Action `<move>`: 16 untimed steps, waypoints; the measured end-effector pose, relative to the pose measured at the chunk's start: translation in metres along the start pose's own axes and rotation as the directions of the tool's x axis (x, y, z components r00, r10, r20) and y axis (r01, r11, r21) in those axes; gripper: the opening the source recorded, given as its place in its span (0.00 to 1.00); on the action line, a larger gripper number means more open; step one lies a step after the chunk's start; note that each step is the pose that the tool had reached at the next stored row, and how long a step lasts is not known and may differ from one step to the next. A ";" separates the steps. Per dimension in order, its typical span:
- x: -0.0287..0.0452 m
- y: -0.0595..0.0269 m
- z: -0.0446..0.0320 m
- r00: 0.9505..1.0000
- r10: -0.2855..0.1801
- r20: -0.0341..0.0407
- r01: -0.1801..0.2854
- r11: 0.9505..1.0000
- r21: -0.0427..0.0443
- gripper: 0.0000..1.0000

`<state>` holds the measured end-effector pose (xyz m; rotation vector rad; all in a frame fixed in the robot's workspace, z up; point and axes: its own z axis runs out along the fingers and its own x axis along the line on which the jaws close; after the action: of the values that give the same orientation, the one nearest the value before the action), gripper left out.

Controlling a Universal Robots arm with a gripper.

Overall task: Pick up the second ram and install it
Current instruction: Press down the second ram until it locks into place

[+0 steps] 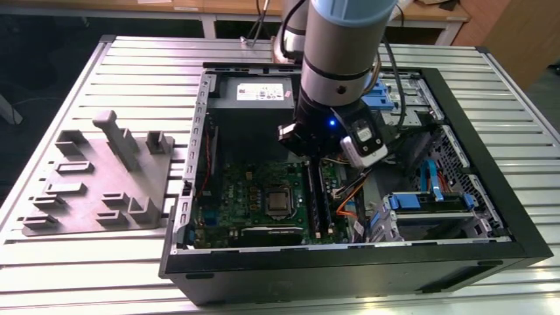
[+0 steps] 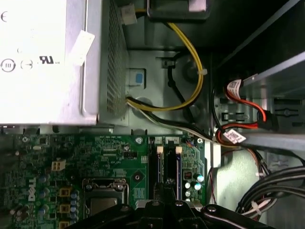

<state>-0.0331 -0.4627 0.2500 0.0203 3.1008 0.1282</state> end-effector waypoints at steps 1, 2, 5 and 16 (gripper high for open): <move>0.0000 -0.0012 -0.0001 1.000 0.000 0.000 0.000 1.000 0.000 0.10; 0.0000 -0.0024 -0.0002 1.000 0.000 0.000 0.000 1.000 0.000 0.10; 0.0000 -0.0046 -0.0004 1.000 0.000 0.000 0.000 1.000 0.000 0.10; -0.0002 -0.0127 -0.0011 1.000 0.000 0.000 0.000 1.000 0.009 0.10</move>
<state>-0.0331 -0.4755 0.2501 0.0201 3.1013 0.1135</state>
